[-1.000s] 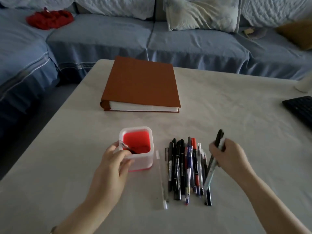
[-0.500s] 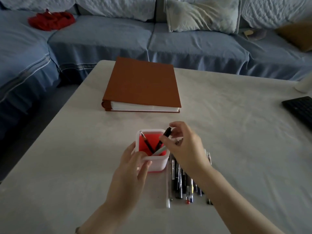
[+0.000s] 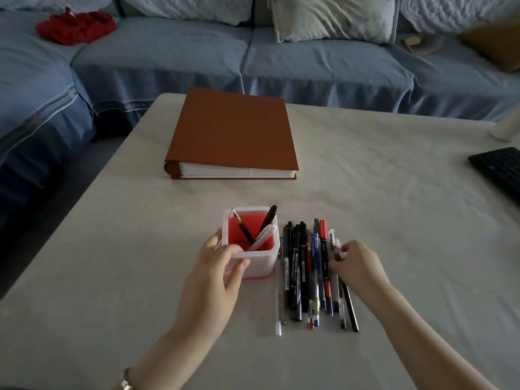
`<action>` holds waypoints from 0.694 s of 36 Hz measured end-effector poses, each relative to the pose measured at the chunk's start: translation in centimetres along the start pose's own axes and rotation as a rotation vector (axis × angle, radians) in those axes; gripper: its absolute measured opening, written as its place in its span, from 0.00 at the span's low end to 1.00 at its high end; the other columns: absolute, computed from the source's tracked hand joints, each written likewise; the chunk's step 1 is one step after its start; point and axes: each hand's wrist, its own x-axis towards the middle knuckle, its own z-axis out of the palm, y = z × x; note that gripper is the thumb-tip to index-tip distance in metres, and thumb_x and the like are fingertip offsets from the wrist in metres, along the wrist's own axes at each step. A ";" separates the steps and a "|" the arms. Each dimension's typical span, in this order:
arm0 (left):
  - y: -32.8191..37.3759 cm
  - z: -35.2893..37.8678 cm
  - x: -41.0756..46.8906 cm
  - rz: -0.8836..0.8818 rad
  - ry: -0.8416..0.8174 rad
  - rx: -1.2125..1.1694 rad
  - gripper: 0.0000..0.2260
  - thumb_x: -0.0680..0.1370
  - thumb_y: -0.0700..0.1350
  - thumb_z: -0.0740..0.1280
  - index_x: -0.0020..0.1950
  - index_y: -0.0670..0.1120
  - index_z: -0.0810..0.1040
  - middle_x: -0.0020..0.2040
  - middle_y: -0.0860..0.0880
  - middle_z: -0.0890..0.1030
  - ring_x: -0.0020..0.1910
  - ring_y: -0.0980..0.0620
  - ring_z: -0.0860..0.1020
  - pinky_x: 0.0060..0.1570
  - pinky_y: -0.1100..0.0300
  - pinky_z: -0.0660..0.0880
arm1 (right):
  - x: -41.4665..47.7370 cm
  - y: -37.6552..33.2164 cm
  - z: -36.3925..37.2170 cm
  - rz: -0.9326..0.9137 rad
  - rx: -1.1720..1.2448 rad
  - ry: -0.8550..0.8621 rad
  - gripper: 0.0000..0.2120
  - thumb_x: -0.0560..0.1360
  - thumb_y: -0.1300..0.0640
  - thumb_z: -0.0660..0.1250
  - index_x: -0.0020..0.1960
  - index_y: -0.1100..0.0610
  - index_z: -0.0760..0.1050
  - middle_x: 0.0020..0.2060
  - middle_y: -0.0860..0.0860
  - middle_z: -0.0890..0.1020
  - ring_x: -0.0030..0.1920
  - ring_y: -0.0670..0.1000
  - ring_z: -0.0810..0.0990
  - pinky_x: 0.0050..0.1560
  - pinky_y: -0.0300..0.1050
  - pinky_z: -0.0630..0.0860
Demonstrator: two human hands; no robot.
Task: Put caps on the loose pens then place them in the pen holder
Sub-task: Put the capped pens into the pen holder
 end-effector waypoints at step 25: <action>0.0 -0.6 0.1 -0.040 -0.001 -0.005 0.10 0.71 0.55 0.62 0.50 0.56 0.74 0.57 0.55 0.73 0.32 0.57 0.79 0.30 0.64 0.77 | -5.6 -11.1 -2.7 -0.586 0.454 0.180 0.02 0.74 0.56 0.64 0.44 0.54 0.73 0.39 0.50 0.80 0.38 0.48 0.80 0.38 0.34 0.76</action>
